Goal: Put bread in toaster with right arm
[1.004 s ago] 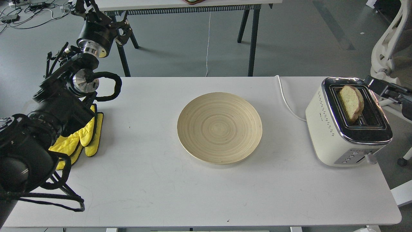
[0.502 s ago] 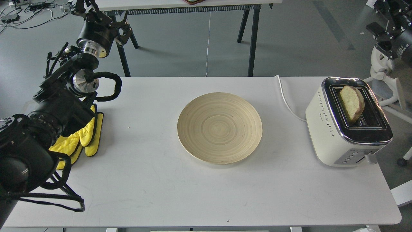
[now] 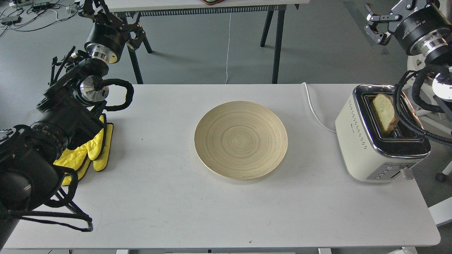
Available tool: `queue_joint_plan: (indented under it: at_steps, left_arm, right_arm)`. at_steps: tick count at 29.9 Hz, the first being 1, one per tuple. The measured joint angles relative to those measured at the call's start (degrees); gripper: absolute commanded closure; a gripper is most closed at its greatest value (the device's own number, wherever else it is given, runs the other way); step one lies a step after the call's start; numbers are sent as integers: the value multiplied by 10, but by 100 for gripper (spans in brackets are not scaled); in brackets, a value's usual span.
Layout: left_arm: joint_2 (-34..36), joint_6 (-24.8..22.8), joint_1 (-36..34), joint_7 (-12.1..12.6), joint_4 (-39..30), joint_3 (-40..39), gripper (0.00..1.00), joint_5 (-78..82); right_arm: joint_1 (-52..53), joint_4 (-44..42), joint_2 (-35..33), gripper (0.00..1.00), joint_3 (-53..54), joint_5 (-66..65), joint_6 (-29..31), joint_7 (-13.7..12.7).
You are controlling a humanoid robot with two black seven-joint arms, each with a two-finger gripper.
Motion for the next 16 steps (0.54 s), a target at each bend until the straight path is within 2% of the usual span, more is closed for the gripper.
queue_joint_plan:
  at_steps: [6, 11, 16]
  left_arm:
    - [2, 0, 0, 0, 0, 2, 0, 1]
    - [2, 0, 0, -1, 1, 2, 0, 1]
    - [2, 0, 0, -1, 1, 1, 0, 0]
  right_arm:
    - [-3, -90, 77, 0, 47, 26, 71, -6]
    - [-2, -117, 125, 0, 59, 28, 82, -8]
    - [3, -126, 131, 0, 57, 27, 86, -5]
